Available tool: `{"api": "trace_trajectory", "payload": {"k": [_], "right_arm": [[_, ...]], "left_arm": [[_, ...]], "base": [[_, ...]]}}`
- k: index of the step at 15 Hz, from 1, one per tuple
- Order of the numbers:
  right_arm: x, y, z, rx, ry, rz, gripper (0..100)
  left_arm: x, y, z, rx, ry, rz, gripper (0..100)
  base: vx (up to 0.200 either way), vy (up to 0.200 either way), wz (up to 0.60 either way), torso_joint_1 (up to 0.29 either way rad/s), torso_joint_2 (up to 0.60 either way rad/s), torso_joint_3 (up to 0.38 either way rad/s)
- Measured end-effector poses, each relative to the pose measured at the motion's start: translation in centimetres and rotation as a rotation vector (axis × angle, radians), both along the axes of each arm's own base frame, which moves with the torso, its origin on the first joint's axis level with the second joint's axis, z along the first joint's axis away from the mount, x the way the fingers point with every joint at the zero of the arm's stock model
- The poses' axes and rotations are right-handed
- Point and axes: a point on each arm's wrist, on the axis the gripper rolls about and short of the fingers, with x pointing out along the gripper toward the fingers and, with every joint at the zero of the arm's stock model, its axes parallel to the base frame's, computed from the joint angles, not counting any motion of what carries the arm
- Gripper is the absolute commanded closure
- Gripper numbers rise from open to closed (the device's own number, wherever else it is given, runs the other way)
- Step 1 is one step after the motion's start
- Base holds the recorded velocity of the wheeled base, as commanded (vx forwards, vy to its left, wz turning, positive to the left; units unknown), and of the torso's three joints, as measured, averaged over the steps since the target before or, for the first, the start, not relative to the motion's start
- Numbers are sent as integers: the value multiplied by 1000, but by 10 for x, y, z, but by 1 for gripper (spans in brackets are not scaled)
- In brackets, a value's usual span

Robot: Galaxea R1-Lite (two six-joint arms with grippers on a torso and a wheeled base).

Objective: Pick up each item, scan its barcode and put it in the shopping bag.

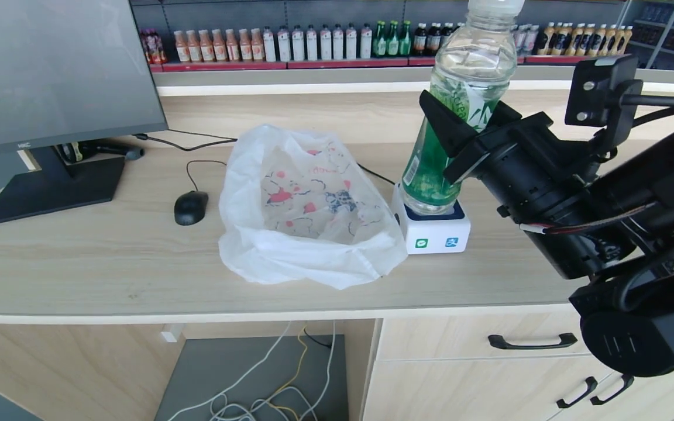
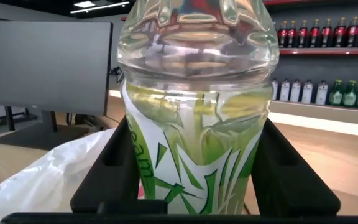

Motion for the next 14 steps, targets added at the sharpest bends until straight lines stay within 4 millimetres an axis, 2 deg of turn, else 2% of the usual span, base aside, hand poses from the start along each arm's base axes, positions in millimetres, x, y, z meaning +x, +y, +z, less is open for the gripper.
{"api": "trace_trajectory", "payload": {"k": [7, 14], "right_arm": [[1, 0, -1, 12, 8, 8, 100], [6, -3, -1, 38, 22, 8, 100]], "left_arm": [[0, 0, 0, 0, 0, 2, 0], [0, 0, 0, -1, 0, 1, 0]], "base": [[0, 200, 0, -5, 2, 5], [0, 0, 0, 0, 0, 0]]}}
